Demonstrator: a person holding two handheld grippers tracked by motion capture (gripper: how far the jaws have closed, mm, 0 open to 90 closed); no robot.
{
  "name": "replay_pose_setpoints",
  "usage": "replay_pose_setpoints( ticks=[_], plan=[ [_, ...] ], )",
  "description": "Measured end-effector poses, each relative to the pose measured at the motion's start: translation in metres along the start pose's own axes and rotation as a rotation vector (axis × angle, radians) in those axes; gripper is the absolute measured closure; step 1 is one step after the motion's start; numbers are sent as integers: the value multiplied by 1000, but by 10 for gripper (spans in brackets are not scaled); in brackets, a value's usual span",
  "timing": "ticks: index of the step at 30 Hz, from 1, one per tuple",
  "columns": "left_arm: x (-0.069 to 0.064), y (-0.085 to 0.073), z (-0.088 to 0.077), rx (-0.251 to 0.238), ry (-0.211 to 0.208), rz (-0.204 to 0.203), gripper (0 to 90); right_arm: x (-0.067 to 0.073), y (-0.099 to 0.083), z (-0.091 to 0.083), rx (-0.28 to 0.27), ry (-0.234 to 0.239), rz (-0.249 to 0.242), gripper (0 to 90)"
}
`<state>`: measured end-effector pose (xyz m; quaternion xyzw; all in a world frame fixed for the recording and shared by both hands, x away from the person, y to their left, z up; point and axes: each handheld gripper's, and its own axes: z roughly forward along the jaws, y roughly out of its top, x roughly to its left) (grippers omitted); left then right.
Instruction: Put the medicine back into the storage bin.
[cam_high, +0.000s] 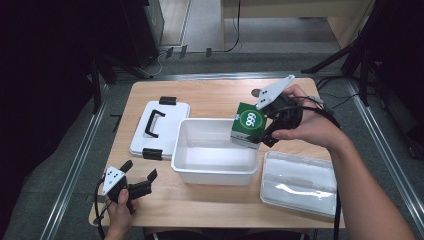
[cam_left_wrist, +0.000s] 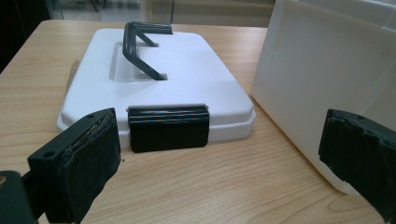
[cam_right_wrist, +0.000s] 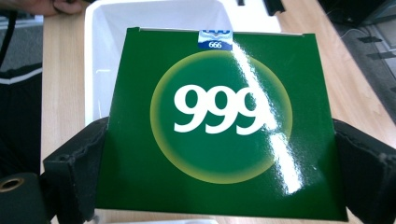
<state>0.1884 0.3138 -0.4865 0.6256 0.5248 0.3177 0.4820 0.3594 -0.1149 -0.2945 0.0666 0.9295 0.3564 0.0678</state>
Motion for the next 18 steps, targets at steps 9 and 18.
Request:
replay_pose_setpoints(
  ticks=[9,18],
  plan=[
    [0,0,0,-1,-1,1,0,7,6,36,49,47,-41,55],
    [0,0,-1,1,-2,2,0,10,-2,72,89,46,-42,54]
  ],
)
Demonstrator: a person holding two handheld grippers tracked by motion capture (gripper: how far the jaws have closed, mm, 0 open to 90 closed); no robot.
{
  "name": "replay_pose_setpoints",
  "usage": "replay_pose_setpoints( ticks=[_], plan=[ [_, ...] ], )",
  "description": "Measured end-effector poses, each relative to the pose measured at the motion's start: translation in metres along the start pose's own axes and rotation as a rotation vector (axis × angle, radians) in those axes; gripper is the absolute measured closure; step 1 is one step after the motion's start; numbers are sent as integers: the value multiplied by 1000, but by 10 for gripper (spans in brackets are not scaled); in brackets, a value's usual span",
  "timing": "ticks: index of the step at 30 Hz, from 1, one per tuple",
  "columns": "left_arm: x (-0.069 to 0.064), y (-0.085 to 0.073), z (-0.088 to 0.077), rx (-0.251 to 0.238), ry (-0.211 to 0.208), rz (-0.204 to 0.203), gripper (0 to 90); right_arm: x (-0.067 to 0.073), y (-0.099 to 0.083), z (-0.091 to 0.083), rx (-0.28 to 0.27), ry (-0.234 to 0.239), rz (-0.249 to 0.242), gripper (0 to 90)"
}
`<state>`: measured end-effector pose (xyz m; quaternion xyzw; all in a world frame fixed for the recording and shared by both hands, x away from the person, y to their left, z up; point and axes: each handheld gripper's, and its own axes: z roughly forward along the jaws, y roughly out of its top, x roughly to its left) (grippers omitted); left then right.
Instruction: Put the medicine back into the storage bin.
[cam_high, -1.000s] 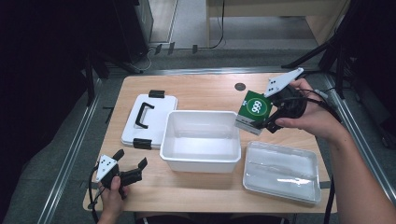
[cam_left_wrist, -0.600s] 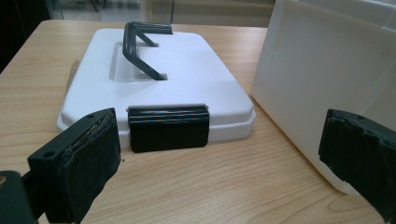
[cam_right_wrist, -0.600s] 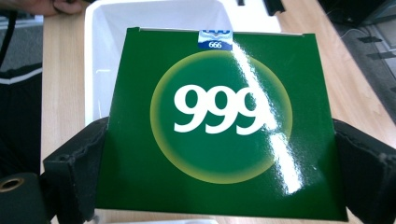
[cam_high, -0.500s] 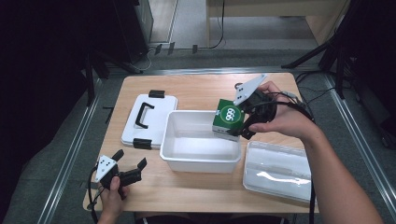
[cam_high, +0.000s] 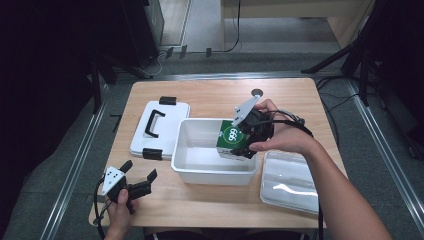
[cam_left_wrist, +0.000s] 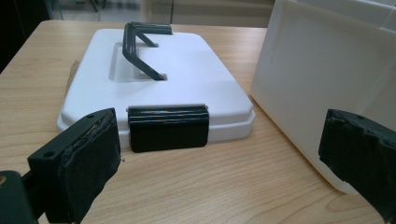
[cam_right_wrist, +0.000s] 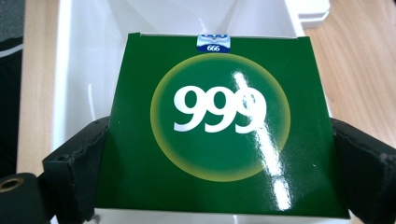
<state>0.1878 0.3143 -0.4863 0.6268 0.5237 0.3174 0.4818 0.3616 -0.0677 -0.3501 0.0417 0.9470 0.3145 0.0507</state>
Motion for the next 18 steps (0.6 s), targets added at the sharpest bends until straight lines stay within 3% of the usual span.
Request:
replay_pose_setpoints(
  ticks=[6,13,18],
  plan=[
    [0,0,0,-1,0,-4,0,-2,-4,17,14,-3,20,51],
    [0,0,0,-2,-1,-6,0,-1,-11,42,94,3,20,45],
    [0,0,0,-3,-1,-6,0,-1,-10,41,68,8,42,16]
  ],
)
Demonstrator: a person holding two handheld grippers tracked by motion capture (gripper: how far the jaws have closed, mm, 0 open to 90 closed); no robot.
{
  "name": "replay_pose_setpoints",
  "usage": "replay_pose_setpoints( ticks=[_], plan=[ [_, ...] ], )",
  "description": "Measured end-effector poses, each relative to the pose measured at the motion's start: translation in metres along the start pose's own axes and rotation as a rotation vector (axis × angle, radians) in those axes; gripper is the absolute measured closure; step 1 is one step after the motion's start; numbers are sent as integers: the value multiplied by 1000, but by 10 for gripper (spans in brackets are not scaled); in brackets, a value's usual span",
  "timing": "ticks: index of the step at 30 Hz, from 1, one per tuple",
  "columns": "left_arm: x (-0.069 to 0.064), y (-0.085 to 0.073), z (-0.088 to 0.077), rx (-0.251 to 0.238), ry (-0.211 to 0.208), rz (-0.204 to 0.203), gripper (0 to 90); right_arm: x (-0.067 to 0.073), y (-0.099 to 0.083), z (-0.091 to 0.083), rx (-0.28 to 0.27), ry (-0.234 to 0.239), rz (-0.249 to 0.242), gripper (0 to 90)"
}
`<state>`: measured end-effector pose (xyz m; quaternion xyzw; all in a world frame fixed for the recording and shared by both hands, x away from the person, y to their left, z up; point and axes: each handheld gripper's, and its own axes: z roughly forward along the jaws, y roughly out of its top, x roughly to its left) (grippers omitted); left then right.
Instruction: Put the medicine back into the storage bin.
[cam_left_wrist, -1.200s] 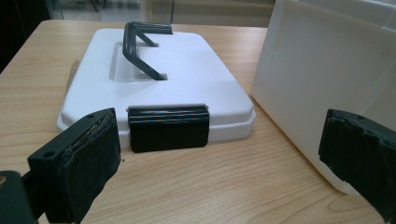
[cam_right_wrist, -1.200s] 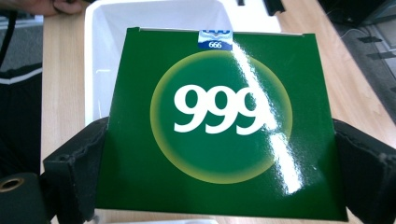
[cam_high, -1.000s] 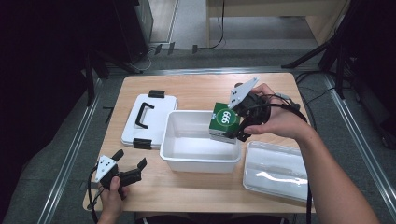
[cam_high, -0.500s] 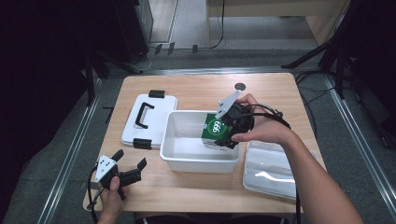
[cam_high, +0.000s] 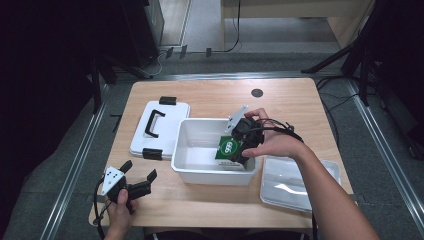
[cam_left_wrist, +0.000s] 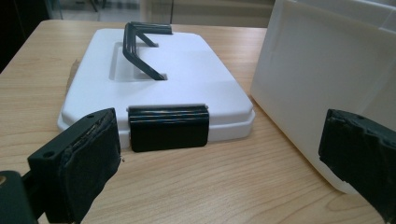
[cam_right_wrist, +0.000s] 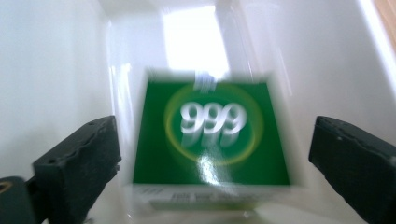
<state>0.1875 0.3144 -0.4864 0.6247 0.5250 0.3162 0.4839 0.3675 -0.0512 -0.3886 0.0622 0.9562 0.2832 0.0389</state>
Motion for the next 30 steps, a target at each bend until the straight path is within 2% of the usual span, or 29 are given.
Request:
replay_pose_setpoints(
  ticks=[5,6,7,9,12,13,14,15,16,22,26,30],
  plan=[
    [0,0,0,1,-1,1,0,2,0,-11,-30,-18,-2,22],
    [0,0,0,1,-1,1,0,2,-2,-19,-54,-22,-6,76],
    [0,0,0,0,0,0,0,2,-2,-19,-54,-22,-6,76],
    [0,0,0,2,0,5,0,4,-5,-32,-89,-24,-2,140],
    [0,0,0,2,-1,8,0,5,-10,-52,-124,-33,1,162],
    [-1,0,1,1,1,6,0,7,-15,-66,-141,-45,-1,192],
    [-1,0,1,1,1,6,0,7,-15,-66,-141,-45,-1,192],
    [-1,0,1,1,1,5,0,9,-21,-79,-157,-57,-2,220],
    [-1,0,1,2,1,5,0,9,-21,-79,-157,-57,-2,220],
    [-2,0,1,4,2,13,0,10,-51,-112,-175,-95,13,347],
    [-2,0,2,5,2,14,0,10,-75,-126,-162,-69,8,445],
    [-3,0,2,7,5,18,0,11,-88,-131,-155,-53,2,479]
  ],
)
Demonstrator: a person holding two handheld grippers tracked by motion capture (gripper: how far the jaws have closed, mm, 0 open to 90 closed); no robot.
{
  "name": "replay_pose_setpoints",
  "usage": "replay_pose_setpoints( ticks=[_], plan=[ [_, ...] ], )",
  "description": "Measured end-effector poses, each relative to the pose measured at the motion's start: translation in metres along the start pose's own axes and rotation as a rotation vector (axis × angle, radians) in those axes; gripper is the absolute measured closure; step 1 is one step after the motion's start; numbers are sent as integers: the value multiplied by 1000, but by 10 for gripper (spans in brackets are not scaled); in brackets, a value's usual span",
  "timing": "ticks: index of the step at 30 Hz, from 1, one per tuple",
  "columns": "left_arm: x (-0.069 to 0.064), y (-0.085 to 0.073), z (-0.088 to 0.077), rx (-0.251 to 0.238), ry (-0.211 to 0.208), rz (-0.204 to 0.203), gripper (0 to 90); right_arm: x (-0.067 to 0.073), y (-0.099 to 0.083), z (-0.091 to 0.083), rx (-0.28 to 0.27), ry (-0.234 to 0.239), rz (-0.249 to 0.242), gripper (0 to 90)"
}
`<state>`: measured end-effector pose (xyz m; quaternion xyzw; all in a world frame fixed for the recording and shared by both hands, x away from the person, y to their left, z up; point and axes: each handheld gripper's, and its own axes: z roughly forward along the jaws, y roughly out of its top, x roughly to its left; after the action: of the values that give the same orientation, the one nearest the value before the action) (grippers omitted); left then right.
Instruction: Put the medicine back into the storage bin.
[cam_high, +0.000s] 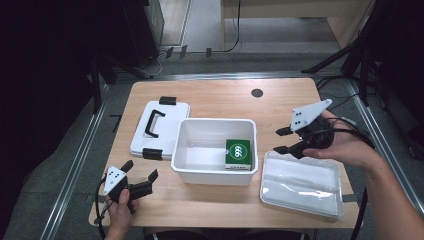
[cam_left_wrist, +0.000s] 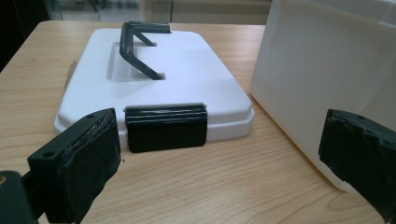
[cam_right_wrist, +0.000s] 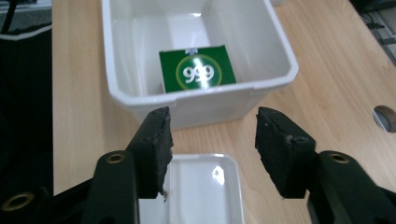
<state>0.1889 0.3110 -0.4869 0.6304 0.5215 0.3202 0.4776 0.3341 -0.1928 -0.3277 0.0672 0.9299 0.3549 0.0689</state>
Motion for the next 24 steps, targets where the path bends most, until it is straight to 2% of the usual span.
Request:
replay_pose_setpoints(
  ticks=[5,6,10,13,15,16,17,19,20,21,23,24],
  plan=[
    [0,0,0,1,0,-1,0,5,-18,-1,37,32,-18,498],
    [0,0,0,1,0,-1,0,7,-25,1,58,45,-22,520],
    [0,0,0,3,1,1,0,9,-36,4,69,49,-27,540],
    [0,0,0,2,1,-1,0,11,-50,9,60,51,-8,575],
    [0,0,0,3,0,0,0,11,-65,15,72,64,15,596],
    [0,0,0,3,0,0,0,11,-65,15,72,64,15,596],
    [0,0,0,3,0,1,0,12,-76,19,80,62,33,603],
    [0,0,0,3,0,0,0,12,-81,21,81,55,35,614],
    [0,0,0,3,1,-1,0,13,-91,25,80,42,43,651],
    [0,0,0,2,1,-3,0,13,-91,25,80,42,43,651],
    [0,0,0,2,1,-3,0,14,-101,27,73,9,33,693],
    [0,0,0,2,1,-3,0,14,-106,28,59,13,32,708]
  ],
)
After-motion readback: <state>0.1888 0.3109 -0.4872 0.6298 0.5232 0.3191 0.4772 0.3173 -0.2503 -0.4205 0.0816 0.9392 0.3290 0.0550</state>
